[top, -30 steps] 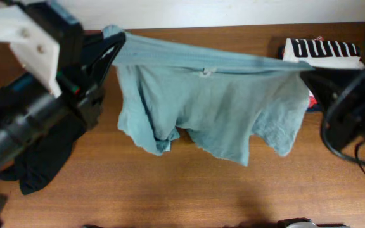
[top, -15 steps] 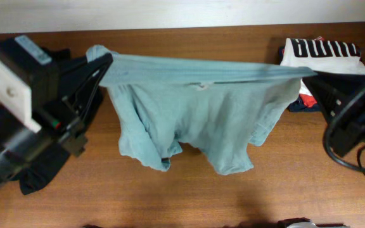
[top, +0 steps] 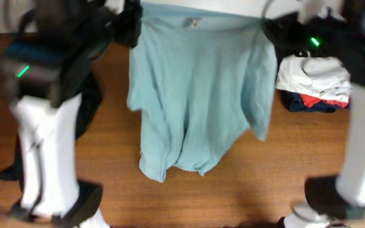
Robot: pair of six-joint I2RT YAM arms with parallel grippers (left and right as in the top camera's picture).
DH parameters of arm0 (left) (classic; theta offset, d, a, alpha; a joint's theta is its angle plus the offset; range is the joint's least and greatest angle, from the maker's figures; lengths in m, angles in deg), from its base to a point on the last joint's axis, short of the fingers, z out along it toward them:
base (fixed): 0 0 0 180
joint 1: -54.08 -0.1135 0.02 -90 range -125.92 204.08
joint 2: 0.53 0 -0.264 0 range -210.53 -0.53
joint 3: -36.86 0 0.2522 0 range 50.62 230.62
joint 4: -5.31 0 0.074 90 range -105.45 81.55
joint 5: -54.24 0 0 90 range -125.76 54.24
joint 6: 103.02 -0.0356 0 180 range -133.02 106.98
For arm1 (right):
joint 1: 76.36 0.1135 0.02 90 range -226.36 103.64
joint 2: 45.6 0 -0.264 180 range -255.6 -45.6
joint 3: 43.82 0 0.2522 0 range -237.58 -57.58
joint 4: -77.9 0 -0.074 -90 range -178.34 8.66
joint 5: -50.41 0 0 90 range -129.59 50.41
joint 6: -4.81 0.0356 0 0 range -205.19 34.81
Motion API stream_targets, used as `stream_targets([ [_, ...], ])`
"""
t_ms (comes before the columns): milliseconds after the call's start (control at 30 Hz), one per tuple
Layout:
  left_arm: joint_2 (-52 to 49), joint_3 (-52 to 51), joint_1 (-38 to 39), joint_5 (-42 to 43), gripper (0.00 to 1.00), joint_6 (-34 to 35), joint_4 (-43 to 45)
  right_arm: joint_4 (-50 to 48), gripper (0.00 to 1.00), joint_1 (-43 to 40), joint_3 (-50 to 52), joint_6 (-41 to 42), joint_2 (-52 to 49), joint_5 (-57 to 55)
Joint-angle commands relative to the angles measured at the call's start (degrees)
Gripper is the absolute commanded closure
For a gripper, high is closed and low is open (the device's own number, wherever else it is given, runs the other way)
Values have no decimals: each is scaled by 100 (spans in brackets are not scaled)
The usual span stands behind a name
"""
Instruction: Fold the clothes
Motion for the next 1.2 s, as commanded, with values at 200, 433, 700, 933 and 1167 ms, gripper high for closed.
stream_targets([
  [200,-1690,48,-214,-1513,99,9,1582,-2109,96,-118,-2,26,-1794,-632],
  [433,-2131,48,-326,-1517,16,11,2282,-3032,1,-120,-20,199,-2039,-922],
  [700,-1971,50,-420,-1513,1,11,667,-1373,1,-111,-20,258,-1657,-435],
  [933,-2090,48,-573,-1510,1,-125,-782,236,1,-50,-2,15,-1655,52],
  [1167,-2682,48,-833,-1292,2,-125,-1379,1023,1,461,0,-376,-1655,-52],
])
